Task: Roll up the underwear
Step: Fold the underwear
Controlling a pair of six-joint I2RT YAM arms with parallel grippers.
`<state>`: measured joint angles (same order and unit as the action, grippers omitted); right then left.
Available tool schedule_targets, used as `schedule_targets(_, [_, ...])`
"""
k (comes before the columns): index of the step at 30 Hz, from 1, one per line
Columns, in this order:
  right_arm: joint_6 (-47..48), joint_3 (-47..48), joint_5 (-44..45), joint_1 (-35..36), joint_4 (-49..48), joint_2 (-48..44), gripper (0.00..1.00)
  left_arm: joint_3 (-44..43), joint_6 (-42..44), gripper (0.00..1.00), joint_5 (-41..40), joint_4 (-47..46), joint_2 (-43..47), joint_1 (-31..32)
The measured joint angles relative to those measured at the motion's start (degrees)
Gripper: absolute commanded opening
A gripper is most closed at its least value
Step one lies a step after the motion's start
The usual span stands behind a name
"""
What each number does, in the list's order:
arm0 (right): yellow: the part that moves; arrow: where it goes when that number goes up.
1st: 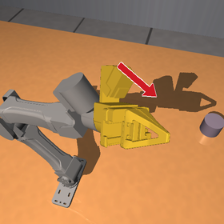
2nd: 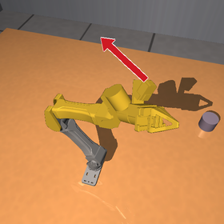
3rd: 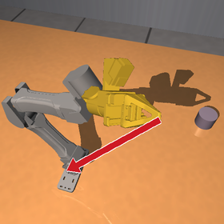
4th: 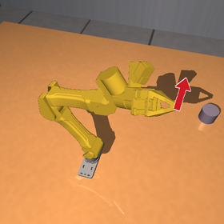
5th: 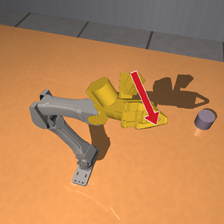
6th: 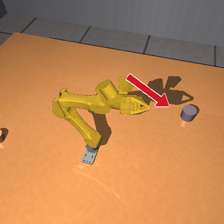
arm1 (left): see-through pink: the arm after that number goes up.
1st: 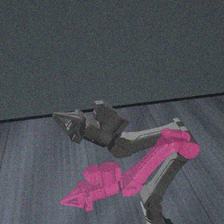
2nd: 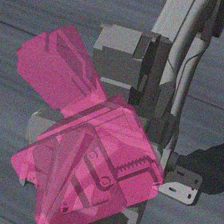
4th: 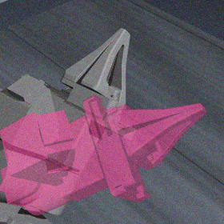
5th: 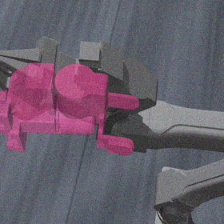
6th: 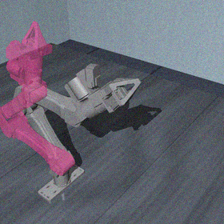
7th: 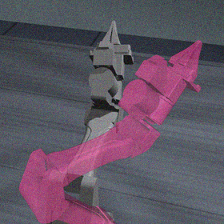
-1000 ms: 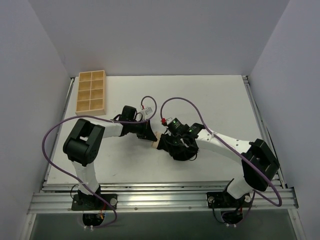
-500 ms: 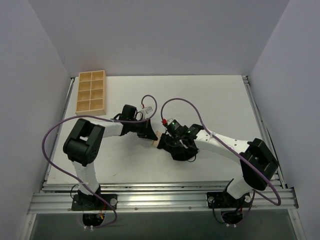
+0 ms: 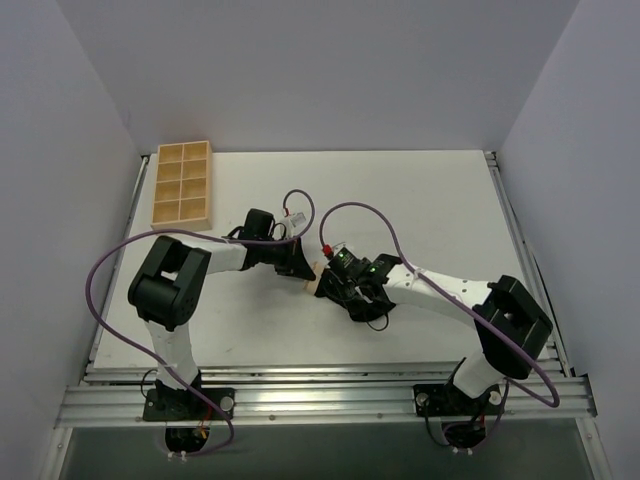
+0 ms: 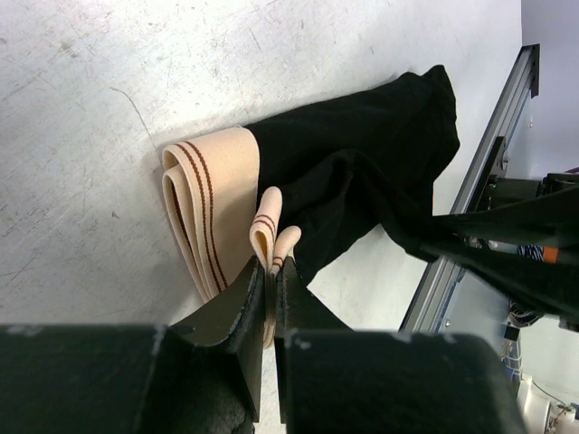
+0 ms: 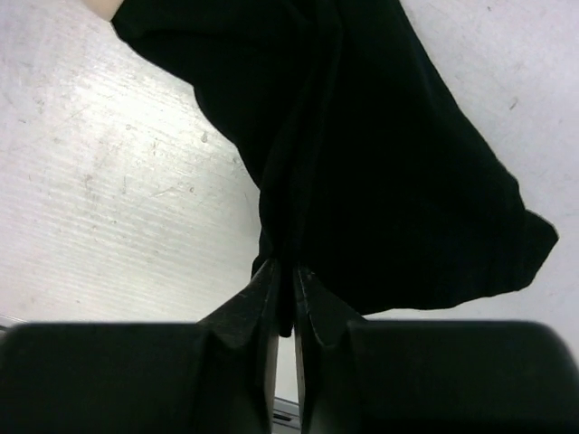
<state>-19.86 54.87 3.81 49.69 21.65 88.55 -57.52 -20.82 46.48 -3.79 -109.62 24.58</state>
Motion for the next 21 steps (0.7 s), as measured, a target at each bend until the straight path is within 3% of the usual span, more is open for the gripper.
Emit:
schedule_targets(11, [-0.70,4.13,3.34,-1.84,3.76,0.33,0.00,-3.08,0.48,0.02,0.02,2.67,0.00,-0.48])
schedule_targets(21, [0.17,4.17,3.17,-12.59,5.03,0.35,0.00,-5.29,1.27,0.02,0.02,6.25,0.00,-0.57])
